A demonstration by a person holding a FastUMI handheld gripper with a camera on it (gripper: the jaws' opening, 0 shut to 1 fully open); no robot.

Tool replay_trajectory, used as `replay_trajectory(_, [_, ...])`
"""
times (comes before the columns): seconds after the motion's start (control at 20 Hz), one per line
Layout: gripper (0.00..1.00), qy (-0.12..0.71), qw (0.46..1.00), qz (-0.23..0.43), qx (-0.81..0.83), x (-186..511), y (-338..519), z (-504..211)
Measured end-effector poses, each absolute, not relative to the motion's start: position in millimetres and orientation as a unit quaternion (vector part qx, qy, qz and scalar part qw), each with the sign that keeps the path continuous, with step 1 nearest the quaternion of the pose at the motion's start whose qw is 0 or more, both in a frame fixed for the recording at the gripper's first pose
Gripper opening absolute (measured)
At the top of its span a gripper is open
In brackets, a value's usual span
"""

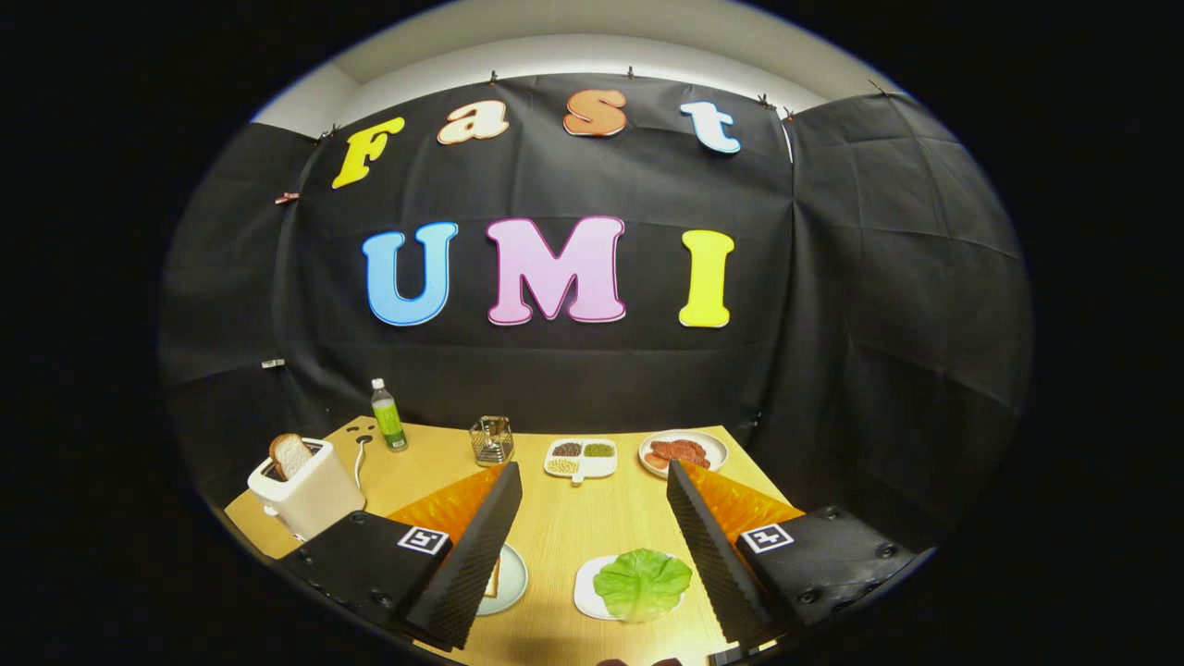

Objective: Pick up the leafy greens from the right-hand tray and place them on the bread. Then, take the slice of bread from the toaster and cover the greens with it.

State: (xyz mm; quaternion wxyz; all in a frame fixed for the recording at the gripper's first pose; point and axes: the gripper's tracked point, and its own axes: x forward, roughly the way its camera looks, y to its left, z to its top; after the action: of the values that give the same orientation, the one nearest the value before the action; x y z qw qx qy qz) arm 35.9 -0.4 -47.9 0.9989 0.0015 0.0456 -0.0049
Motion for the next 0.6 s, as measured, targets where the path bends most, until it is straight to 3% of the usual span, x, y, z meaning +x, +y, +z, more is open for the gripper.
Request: replay_trajectory(0.6, [0.99, 0.205, 0.978, -0.015, 0.024, 44.4, -29.0, -162.1])
